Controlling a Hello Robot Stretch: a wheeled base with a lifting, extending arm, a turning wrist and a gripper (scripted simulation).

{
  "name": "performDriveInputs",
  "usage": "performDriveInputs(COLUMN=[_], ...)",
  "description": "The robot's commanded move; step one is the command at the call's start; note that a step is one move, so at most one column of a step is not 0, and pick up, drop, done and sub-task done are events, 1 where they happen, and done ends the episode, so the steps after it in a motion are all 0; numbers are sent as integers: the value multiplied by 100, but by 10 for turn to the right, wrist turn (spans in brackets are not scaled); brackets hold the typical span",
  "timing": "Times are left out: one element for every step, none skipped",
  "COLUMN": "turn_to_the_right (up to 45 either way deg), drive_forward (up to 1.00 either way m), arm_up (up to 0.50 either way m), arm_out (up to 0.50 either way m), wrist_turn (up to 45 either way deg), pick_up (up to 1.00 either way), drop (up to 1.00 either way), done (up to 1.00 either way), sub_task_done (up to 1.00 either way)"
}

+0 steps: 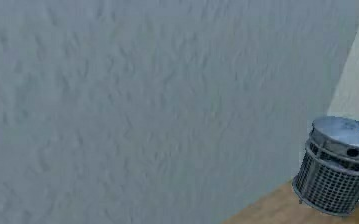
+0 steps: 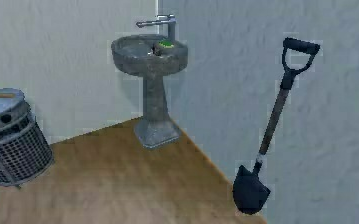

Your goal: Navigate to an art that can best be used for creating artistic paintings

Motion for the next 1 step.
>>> performDriveInputs(turn_to_the_right=[-450], drive_forward=[0], arm_up=[0], arm_out=[0], wrist_turn=[0], pick_up=[0], drop=[0], done=[0], sub_task_done=[0])
